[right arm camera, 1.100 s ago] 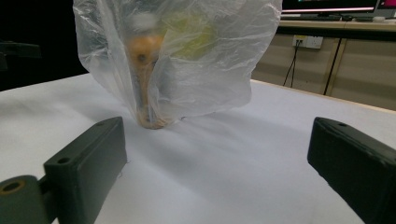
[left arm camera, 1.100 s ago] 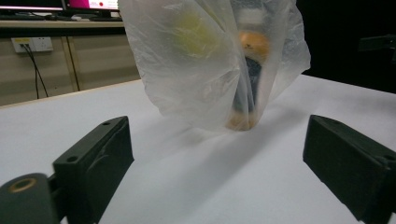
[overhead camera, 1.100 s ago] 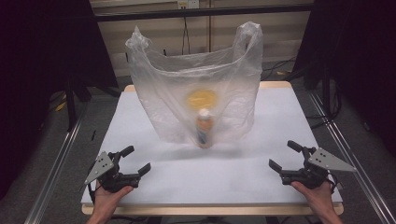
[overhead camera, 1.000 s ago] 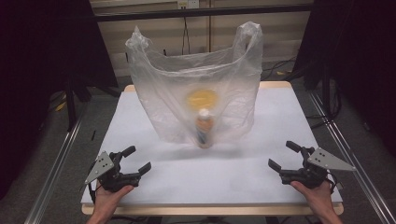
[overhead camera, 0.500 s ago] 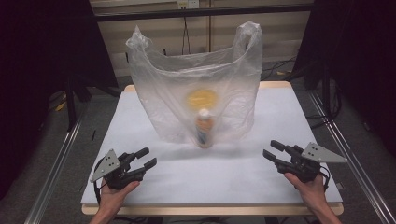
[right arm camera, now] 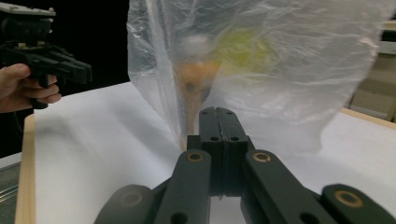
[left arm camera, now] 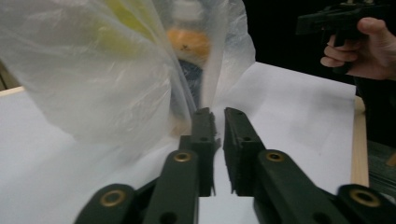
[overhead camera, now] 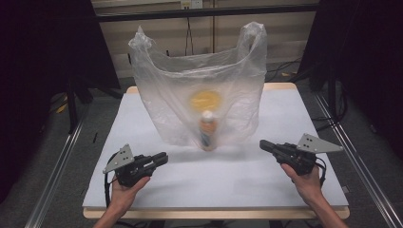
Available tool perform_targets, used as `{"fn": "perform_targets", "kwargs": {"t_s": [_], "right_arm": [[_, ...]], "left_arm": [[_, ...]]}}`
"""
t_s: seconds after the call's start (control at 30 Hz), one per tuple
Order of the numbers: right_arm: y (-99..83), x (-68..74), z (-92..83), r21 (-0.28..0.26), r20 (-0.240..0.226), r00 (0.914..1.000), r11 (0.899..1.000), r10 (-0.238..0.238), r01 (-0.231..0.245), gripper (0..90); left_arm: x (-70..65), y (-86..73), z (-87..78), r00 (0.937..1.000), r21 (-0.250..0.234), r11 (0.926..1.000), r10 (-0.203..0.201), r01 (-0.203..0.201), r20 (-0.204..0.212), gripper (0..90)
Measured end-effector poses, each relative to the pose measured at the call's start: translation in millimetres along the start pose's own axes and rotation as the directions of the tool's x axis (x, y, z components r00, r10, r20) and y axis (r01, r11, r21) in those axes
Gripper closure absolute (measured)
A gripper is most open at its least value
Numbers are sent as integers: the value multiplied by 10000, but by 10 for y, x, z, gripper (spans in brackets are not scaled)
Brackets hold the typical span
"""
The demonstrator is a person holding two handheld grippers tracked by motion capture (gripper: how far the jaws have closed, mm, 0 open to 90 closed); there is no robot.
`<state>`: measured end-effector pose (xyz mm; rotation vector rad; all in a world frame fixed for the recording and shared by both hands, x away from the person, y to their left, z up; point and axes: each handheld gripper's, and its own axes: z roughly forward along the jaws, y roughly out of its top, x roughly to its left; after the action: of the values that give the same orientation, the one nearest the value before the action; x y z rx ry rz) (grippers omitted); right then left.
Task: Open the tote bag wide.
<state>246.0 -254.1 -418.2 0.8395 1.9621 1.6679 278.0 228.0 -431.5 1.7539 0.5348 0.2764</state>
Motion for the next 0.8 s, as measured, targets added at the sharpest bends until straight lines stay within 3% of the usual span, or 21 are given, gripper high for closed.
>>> {"fn": "perform_targets", "kwargs": {"t_s": [0.07, 0.13, 0.17, 0.2, 0.3, 0.47, 0.8], "right_arm": [[55, -5, 68, 77, -191, 9998, 9999, -94, 96, 900], [115, -12, 118, 83, -287, 9996, 10000, 13, -11, 900], [115, -12, 118, 83, -287, 9996, 10000, 13, -11, 900], [202, -20, 178, 101, -473, 9989, 9999, 17, -12, 900], [307, -23, 241, 73, -614, 9981, 10000, 55, -50, 900], [462, -39, 352, -74, -914, 9957, 9998, 152, -159, 900], [827, -119, 509, -262, -969, 9953, 9996, 94, -119, 900]], "left_arm": [[0, 67, 40, 9996, -35, 9997, -260, 260, 82, 871], [36, 144, 49, 9995, 210, 9998, 64, -71, 317, 890], [36, 144, 49, 9995, 210, 9998, 64, -71, 317, 895], [18, 212, 84, 10000, -6, 10000, 32, -32, 20, 895], [31, 307, 134, 9990, -40, 9999, 107, -105, 424, 900], [52, 412, 231, 9984, -9, 9996, 267, -267, 496, 900], [183, 657, 358, 9984, -420, 9990, 152, -129, 536, 900]]}}
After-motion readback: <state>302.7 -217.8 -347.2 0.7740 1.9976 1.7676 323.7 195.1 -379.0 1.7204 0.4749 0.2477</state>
